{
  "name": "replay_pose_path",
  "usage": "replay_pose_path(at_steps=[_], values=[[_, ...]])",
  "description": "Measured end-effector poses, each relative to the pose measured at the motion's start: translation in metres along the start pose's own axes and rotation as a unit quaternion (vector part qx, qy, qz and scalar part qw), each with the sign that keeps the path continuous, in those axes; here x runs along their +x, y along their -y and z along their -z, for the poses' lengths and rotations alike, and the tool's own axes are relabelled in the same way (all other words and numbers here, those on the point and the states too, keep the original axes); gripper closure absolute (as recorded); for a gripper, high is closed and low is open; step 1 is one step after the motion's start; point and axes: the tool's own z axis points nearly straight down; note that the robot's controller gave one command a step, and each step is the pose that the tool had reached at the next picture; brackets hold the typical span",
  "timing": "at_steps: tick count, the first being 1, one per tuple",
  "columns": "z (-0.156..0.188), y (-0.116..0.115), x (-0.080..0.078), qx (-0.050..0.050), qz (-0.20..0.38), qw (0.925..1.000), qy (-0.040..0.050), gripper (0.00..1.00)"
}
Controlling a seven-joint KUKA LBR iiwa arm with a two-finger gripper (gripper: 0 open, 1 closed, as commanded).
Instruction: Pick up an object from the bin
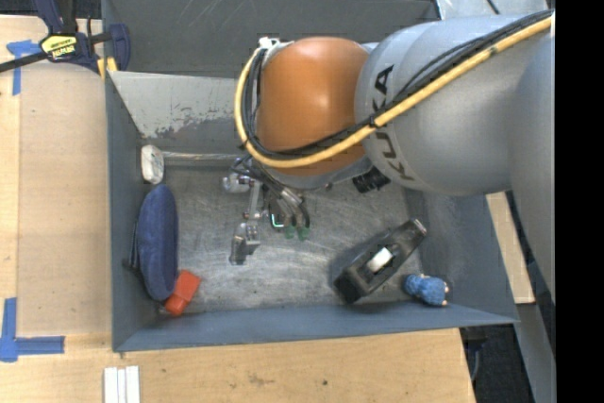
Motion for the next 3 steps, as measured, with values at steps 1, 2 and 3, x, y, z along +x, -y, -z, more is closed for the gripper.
replay_pose_path(at_steps=[1,2,3], values=[[0.005,-0.044,0.036,-0.001,-0.005,1.0,0.0019,0.0],[-0.01,0.056,-0.023,0.001,-0.026,0.9996,0.0049,0.0],[-0.079,0.176,-0.073,0.001,0.126,0.9921,0.004,0.0]])
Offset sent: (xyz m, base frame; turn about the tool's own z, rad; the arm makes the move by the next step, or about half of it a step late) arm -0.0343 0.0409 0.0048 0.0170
